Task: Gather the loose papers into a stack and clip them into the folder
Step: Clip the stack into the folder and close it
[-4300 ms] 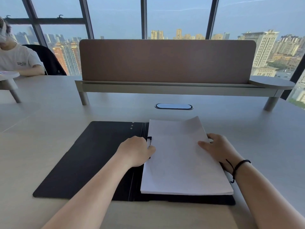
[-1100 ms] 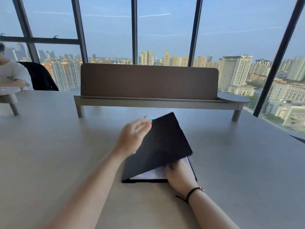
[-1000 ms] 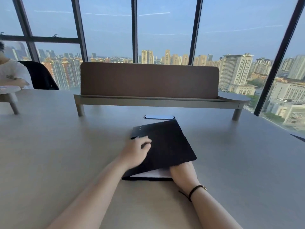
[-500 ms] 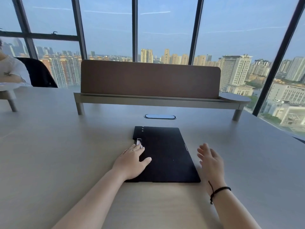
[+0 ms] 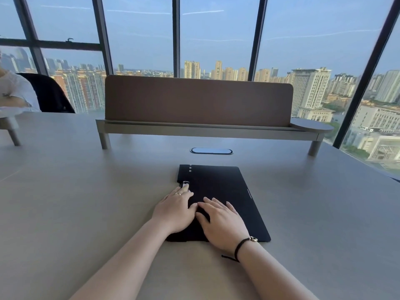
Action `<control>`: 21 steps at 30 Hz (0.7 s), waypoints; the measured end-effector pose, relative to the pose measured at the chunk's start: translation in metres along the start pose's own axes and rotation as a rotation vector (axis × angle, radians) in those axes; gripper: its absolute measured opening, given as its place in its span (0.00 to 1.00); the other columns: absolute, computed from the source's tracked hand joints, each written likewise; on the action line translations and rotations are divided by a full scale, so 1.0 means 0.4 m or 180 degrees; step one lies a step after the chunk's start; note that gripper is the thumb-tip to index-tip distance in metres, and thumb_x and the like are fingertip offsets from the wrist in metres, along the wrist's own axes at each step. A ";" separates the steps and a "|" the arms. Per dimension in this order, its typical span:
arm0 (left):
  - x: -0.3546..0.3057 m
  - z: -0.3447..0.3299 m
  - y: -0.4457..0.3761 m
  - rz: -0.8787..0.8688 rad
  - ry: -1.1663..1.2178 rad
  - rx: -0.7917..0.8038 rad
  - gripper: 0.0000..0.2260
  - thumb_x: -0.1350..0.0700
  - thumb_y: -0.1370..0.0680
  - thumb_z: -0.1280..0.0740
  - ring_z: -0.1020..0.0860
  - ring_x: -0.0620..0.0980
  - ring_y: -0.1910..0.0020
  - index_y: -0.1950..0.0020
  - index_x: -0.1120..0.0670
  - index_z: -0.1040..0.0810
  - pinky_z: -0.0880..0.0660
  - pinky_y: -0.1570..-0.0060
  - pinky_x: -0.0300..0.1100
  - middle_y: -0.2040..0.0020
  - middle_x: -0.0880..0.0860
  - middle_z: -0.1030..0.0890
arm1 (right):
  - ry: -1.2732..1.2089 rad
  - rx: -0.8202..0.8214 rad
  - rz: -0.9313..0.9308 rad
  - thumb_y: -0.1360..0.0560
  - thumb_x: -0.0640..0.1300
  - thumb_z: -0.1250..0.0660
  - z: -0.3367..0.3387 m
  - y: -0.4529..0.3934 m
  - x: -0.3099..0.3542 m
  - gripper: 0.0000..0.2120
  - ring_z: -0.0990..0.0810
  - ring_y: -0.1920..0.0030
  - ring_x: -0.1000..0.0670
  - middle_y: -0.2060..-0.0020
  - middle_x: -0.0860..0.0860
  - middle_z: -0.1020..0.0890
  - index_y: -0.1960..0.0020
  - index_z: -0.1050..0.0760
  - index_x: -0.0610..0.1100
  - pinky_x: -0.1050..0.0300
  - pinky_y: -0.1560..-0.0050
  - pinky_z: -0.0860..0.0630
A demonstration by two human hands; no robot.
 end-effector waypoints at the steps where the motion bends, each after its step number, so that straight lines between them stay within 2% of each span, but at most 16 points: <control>1: 0.002 0.000 -0.018 -0.0009 -0.0059 -0.0003 0.24 0.43 0.18 0.45 0.47 0.46 0.19 0.23 0.48 0.34 0.44 0.23 0.48 0.18 0.45 0.44 | 0.0062 0.0030 0.0043 0.18 0.62 0.49 -0.001 0.002 -0.003 0.25 0.45 0.20 0.55 0.21 0.57 0.38 0.23 0.37 0.58 0.49 0.20 0.53; 4: 0.004 0.004 -0.072 0.0094 -0.0214 0.0161 0.25 0.46 0.17 0.48 0.48 0.48 0.19 0.20 0.48 0.39 0.46 0.23 0.50 0.18 0.45 0.45 | 0.0151 0.0076 0.0091 0.20 0.65 0.49 0.000 0.004 -0.009 0.28 0.47 0.20 0.55 0.20 0.57 0.39 0.22 0.39 0.57 0.50 0.20 0.54; 6: 0.003 0.007 -0.102 0.0169 -0.0216 0.0153 0.24 0.49 0.17 0.50 0.47 0.48 0.19 0.20 0.48 0.39 0.43 0.23 0.51 0.18 0.44 0.44 | 0.0153 0.0079 0.0097 0.20 0.66 0.49 0.002 0.005 -0.011 0.29 0.47 0.20 0.56 0.20 0.58 0.40 0.22 0.39 0.57 0.50 0.20 0.55; 8: 0.000 0.011 -0.123 0.0254 -0.0116 -0.0061 0.23 0.53 0.18 0.48 0.40 0.48 0.21 0.22 0.49 0.34 0.37 0.27 0.50 0.20 0.46 0.38 | 0.0135 0.0093 0.0099 0.21 0.66 0.49 0.005 0.004 -0.015 0.29 0.47 0.20 0.56 0.20 0.59 0.40 0.22 0.38 0.57 0.49 0.20 0.55; 11: -0.018 0.015 -0.138 0.0383 -0.0105 -0.0455 0.19 0.57 0.20 0.43 0.26 0.53 0.32 0.31 0.54 0.24 0.27 0.38 0.47 0.29 0.50 0.25 | 0.0143 0.0134 0.0119 0.21 0.67 0.48 0.011 0.000 -0.019 0.29 0.46 0.20 0.57 0.21 0.60 0.38 0.23 0.38 0.58 0.47 0.20 0.54; 13: -0.032 0.017 -0.145 0.0413 -0.0261 -0.0576 0.16 0.58 0.22 0.41 0.22 0.55 0.39 0.37 0.56 0.21 0.24 0.44 0.47 0.35 0.52 0.22 | 0.0152 0.0147 0.0123 0.21 0.67 0.48 0.014 -0.005 -0.023 0.30 0.46 0.20 0.57 0.22 0.61 0.38 0.23 0.38 0.58 0.45 0.20 0.54; 15: -0.037 0.019 -0.150 0.0399 -0.0342 -0.0629 0.15 0.58 0.22 0.40 0.20 0.57 0.42 0.38 0.57 0.20 0.23 0.47 0.48 0.37 0.53 0.21 | 0.0162 0.0160 0.0112 0.22 0.68 0.49 0.014 -0.010 -0.030 0.30 0.47 0.20 0.56 0.21 0.61 0.39 0.23 0.39 0.58 0.44 0.20 0.55; 18: -0.027 0.009 -0.152 0.0341 -0.0088 -0.0680 0.18 0.58 0.22 0.41 0.22 0.55 0.39 0.35 0.56 0.21 0.25 0.44 0.46 0.33 0.52 0.23 | 0.0175 0.0197 0.0079 0.22 0.70 0.51 0.012 -0.016 -0.043 0.32 0.50 0.19 0.56 0.20 0.61 0.42 0.22 0.42 0.58 0.43 0.20 0.57; 21: -0.029 -0.016 -0.149 0.0173 0.0232 -0.0425 0.22 0.55 0.19 0.43 0.31 0.51 0.27 0.26 0.56 0.29 0.34 0.31 0.44 0.24 0.53 0.32 | 0.0178 0.0216 0.0053 0.22 0.70 0.52 0.019 -0.023 -0.063 0.33 0.52 0.19 0.55 0.19 0.60 0.44 0.21 0.43 0.59 0.43 0.20 0.57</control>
Point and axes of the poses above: each hand's wrist, its own y-axis away from the middle knuckle, its own z-axis out of the back of the hand, x = y × z, the point moved 3 cm from there along -y, towards the middle knuckle
